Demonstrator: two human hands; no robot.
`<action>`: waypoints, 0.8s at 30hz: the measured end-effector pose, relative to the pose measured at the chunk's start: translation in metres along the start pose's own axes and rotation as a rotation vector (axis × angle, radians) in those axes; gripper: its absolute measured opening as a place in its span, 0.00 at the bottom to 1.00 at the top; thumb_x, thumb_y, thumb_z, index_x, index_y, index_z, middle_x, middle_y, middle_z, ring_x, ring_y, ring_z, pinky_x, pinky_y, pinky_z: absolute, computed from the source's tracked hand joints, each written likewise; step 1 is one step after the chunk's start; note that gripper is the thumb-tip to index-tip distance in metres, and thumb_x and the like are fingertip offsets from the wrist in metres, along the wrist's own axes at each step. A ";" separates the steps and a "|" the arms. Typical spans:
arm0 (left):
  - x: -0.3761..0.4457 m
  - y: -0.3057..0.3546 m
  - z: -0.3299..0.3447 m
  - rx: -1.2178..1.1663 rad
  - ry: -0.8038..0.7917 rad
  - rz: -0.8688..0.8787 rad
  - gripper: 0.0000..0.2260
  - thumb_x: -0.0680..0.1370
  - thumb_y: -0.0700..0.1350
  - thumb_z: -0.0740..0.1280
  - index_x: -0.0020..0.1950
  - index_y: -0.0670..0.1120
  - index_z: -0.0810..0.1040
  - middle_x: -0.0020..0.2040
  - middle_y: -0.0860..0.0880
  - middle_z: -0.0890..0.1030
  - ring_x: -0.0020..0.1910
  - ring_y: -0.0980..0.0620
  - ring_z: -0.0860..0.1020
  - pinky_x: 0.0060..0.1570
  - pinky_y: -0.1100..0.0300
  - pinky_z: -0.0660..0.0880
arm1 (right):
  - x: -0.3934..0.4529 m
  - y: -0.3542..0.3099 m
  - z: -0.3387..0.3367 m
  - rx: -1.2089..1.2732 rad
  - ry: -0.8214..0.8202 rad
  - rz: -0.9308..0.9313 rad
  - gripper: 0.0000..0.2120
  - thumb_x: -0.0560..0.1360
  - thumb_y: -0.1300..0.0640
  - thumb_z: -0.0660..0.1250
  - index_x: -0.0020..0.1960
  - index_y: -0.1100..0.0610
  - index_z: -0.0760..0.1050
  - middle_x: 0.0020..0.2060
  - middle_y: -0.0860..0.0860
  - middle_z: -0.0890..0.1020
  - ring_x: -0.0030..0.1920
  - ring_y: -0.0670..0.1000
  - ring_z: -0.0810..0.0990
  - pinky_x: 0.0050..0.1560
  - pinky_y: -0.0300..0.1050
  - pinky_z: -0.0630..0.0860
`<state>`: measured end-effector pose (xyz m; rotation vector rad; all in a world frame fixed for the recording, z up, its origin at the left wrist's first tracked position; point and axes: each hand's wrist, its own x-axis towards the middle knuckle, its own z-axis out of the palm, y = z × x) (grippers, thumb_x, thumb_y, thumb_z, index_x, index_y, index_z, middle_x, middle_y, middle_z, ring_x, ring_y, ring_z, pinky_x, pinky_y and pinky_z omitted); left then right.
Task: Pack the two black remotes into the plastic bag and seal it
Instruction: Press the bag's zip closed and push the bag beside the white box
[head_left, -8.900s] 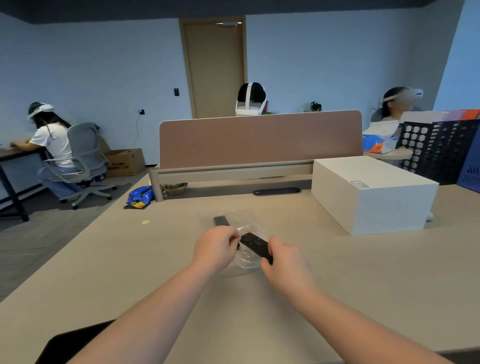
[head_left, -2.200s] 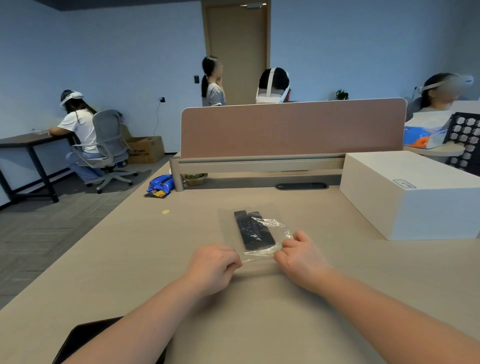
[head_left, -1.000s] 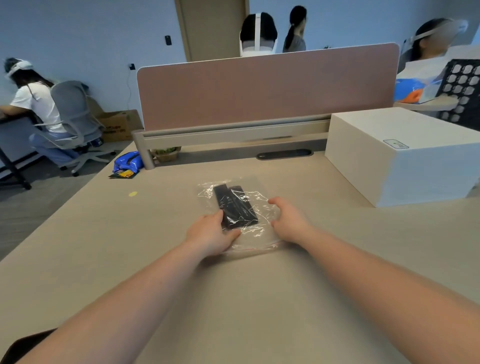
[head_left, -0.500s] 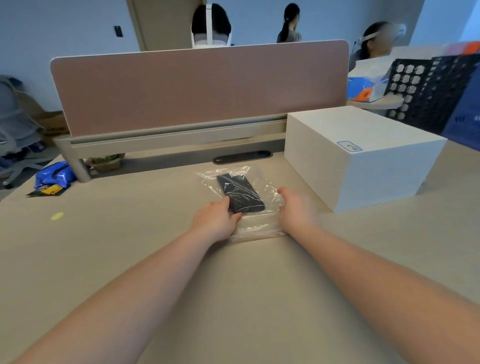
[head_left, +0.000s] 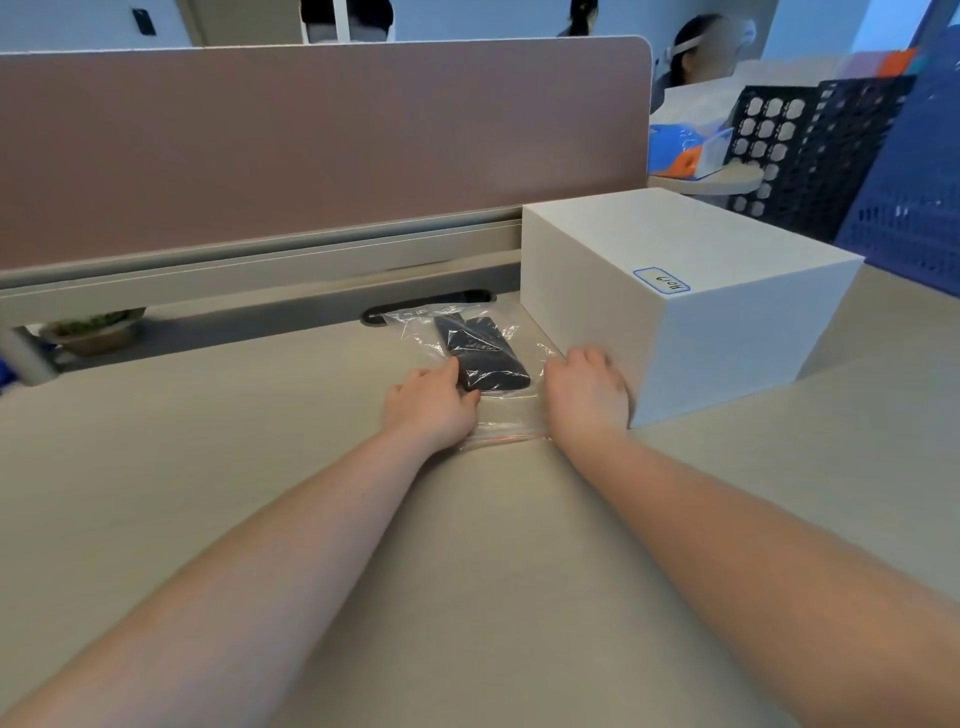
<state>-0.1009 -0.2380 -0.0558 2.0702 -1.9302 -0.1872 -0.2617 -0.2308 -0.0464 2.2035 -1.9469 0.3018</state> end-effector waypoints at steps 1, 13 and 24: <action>-0.001 -0.001 0.001 -0.009 0.009 0.002 0.13 0.77 0.55 0.60 0.57 0.50 0.71 0.57 0.44 0.78 0.63 0.44 0.69 0.58 0.48 0.68 | 0.001 0.000 0.000 -0.017 -0.018 -0.007 0.15 0.74 0.68 0.58 0.58 0.62 0.74 0.57 0.60 0.76 0.61 0.61 0.69 0.60 0.51 0.69; -0.021 -0.001 0.007 0.027 0.042 0.024 0.26 0.78 0.60 0.55 0.73 0.49 0.58 0.75 0.49 0.62 0.70 0.44 0.64 0.66 0.46 0.63 | 0.007 0.003 -0.006 -0.175 -0.215 -0.055 0.17 0.75 0.68 0.57 0.61 0.60 0.74 0.60 0.57 0.77 0.63 0.58 0.70 0.61 0.48 0.70; -0.049 -0.009 -0.001 -0.127 0.217 -0.029 0.18 0.80 0.52 0.57 0.65 0.43 0.68 0.67 0.44 0.72 0.65 0.42 0.69 0.62 0.48 0.68 | -0.026 0.019 -0.019 0.106 -0.082 -0.027 0.09 0.75 0.66 0.60 0.52 0.61 0.75 0.50 0.59 0.79 0.57 0.61 0.74 0.48 0.49 0.73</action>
